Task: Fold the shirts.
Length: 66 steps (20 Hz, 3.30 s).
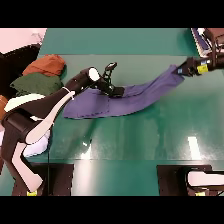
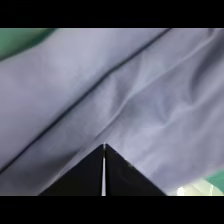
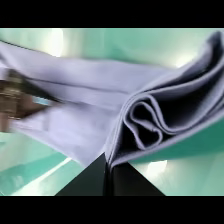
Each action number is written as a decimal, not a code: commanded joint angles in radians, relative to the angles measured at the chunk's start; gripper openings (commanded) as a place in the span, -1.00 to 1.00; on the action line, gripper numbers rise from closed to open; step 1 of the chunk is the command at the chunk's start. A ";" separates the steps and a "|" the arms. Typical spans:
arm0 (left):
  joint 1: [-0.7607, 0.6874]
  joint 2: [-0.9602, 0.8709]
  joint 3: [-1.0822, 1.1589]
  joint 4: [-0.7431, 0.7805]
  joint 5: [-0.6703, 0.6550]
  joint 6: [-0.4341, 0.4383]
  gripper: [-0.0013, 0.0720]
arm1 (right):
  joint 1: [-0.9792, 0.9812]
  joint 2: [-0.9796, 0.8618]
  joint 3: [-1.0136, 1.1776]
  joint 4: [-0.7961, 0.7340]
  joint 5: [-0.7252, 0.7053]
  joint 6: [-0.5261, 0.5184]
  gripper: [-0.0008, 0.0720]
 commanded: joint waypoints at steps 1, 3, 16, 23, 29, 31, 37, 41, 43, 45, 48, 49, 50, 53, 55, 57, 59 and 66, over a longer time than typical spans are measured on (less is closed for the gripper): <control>-0.016 -0.051 0.036 0.005 -0.043 -0.007 -0.90 | 0.097 0.023 0.133 0.035 0.002 0.031 -0.95; -0.016 -0.052 0.037 0.006 -0.039 -0.007 -0.90 | 0.146 0.023 0.173 0.036 -0.006 0.031 -0.95; 0.264 0.178 0.084 0.071 -0.133 0.006 -0.90 | 0.520 -0.033 0.192 0.139 -0.227 -0.024 -0.94; 0.593 0.467 0.084 0.143 -0.193 0.024 -0.90 | 0.821 -0.396 0.435 0.200 -0.375 -0.087 -0.36; 0.667 0.509 0.085 0.150 -0.322 0.030 -0.90 | 0.813 -0.449 0.377 0.201 -0.334 -0.085 0.42; 0.667 0.509 0.085 0.145 -0.334 0.030 -0.90 | 0.734 -0.393 0.289 0.176 -0.235 -0.085 0.21; 0.667 0.508 0.085 0.145 -0.358 0.031 -0.90 | 0.462 -0.144 -0.141 -0.034 -0.242 -0.002 0.21; 0.624 0.508 0.077 0.145 -0.331 0.052 -0.90 | 0.366 -0.111 -0.331 0.039 -0.347 0.009 0.75; 0.586 0.505 0.075 0.146 -0.309 0.056 -0.90 | 0.375 -0.165 -0.347 0.105 -0.356 0.008 0.75; 0.554 0.504 0.074 0.146 -0.298 0.056 -0.90 | 0.406 -0.234 -0.315 0.148 -0.364 0.006 0.74; 0.517 0.504 0.074 0.147 -0.295 0.056 -0.90 | 0.479 -0.349 -0.192 0.159 -0.362 0.006 0.68; 0.507 0.504 0.074 0.147 -0.295 0.056 -0.90 | 0.500 -0.380 -0.152 0.159 -0.362 0.009 0.64; 0.498 0.504 0.074 0.147 -0.296 0.056 -0.90 | 0.520 -0.412 -0.109 0.159 -0.356 0.010 0.47; 0.483 0.504 0.074 0.137 -0.302 0.056 -0.90 | 0.549 -0.464 -0.015 0.154 -0.328 0.009 -0.43; 0.483 0.504 0.074 0.133 -0.306 0.052 -0.90 | 0.540 -0.461 0.006 0.155 -0.332 0.010 -0.94; 0.483 0.504 0.074 0.134 -0.320 0.048 -0.90 | 0.509 -0.430 0.003 0.138 -0.331 0.010 -0.94; 0.483 0.504 0.074 0.134 -0.339 0.048 -0.90 | 0.451 -0.361 -0.031 0.093 -0.349 0.011 -0.94; 0.483 0.505 0.074 0.134 -0.352 0.048 -0.90 | 0.003 0.074 -0.332 -0.210 -0.418 0.157 -0.94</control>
